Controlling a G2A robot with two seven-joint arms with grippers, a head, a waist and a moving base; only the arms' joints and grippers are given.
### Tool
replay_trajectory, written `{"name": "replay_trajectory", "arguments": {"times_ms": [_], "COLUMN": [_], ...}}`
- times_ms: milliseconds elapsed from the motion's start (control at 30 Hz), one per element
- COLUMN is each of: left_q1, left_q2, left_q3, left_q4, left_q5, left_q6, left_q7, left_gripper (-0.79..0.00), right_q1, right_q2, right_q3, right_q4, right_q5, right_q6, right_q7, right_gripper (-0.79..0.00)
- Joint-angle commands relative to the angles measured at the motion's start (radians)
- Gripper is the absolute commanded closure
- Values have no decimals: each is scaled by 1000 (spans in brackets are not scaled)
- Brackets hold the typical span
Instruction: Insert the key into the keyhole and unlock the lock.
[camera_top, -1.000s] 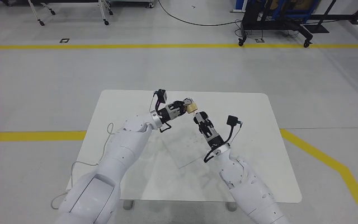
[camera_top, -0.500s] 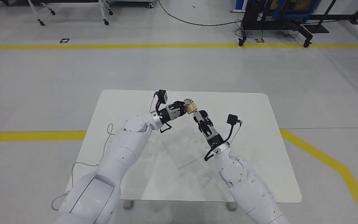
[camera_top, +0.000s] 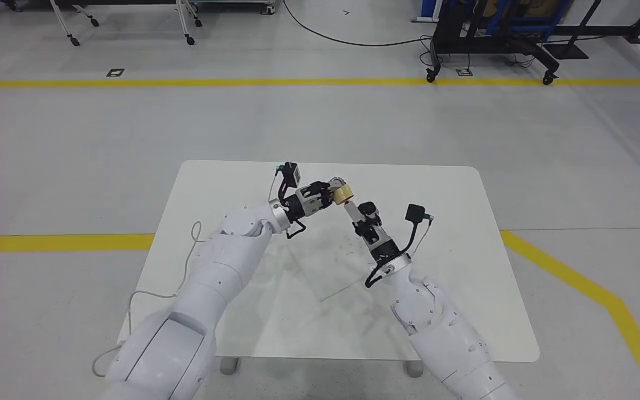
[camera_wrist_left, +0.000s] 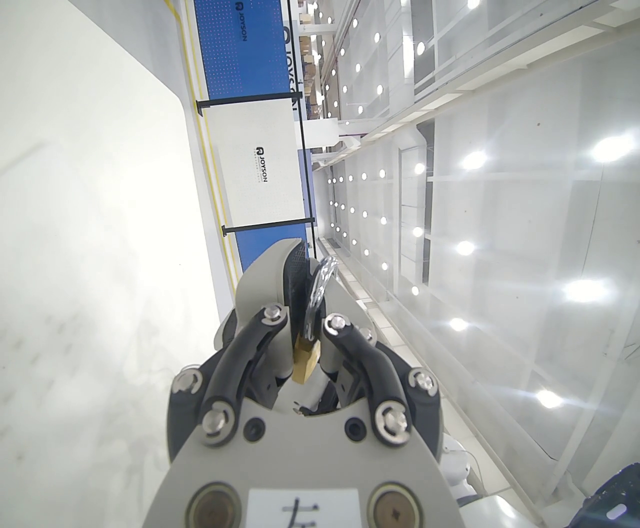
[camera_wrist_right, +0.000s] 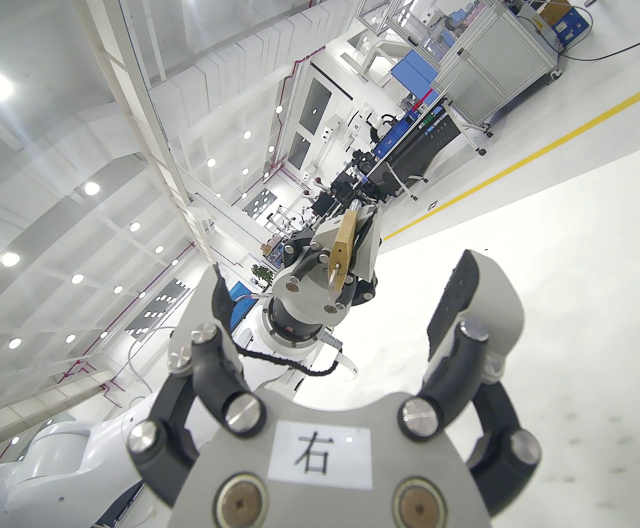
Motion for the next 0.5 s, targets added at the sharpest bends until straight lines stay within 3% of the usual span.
{"name": "replay_trajectory", "arguments": {"times_ms": [0, 200, 467], "left_q1": [0, 49, 158], "left_q2": [0, 12, 24], "left_q3": [0, -37, -75], "left_q4": [0, -90, -199], "left_q5": [0, -33, -71], "left_q6": [0, -60, -173], "left_q7": [0, 5, 18], "left_gripper": [0, 0, 0], "right_q1": [0, -5, -71], "right_q2": [0, -1, 19], "right_q3": [0, -2, 41], "right_q4": [0, -4, -69], "right_q5": [0, 16, 283], "right_q6": [0, -3, -127], "right_q7": [0, 8, 306], "right_gripper": [-785, -785, -785]}}
